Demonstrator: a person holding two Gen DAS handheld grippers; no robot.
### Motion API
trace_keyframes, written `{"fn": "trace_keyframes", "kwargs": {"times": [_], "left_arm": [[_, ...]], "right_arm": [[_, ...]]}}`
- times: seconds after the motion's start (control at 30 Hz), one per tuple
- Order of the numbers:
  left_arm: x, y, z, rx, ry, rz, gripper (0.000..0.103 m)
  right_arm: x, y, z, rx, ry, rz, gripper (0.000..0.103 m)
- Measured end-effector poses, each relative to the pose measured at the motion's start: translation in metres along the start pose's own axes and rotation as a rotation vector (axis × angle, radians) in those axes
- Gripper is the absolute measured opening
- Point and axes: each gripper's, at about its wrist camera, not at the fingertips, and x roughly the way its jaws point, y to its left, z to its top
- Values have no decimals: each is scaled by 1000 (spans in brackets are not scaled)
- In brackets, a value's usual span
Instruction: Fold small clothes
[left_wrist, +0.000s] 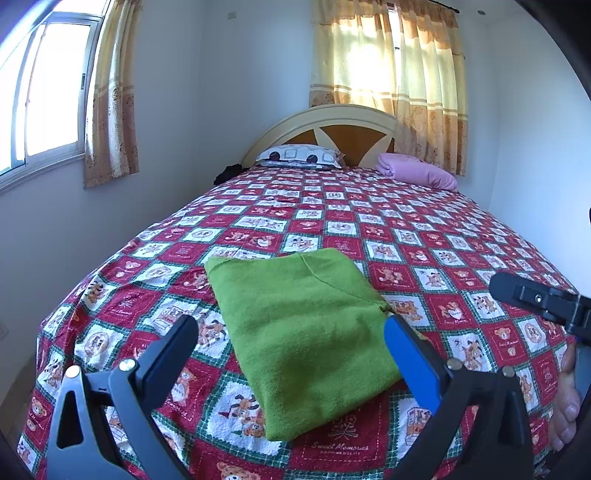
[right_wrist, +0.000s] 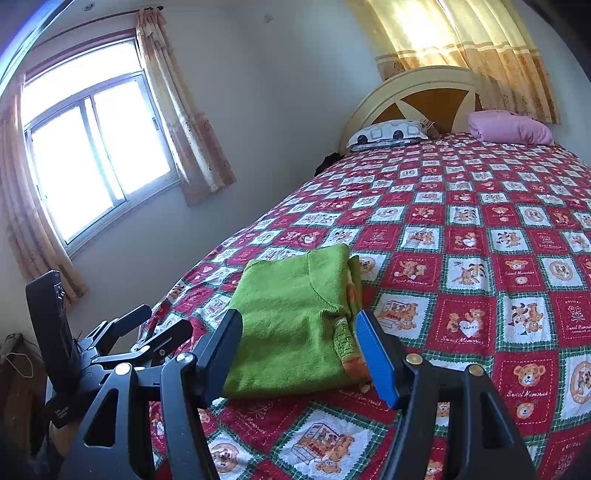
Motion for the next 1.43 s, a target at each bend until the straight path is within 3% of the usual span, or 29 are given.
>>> {"fn": "trace_keyframes", "kwargs": {"times": [0.47,0.8,1.43], "left_arm": [[-1,-1,4,-5,11,3,103],[-9,10,10,-27,-33,38,103],[-7,40,13,-47,-69,121,103]], "right_arm": [[0,1,-2,0,-1,-2,65],[-7,12,-2,-42,-45,-13,65],[9,18,-16,-64,15,-16,65]]}}
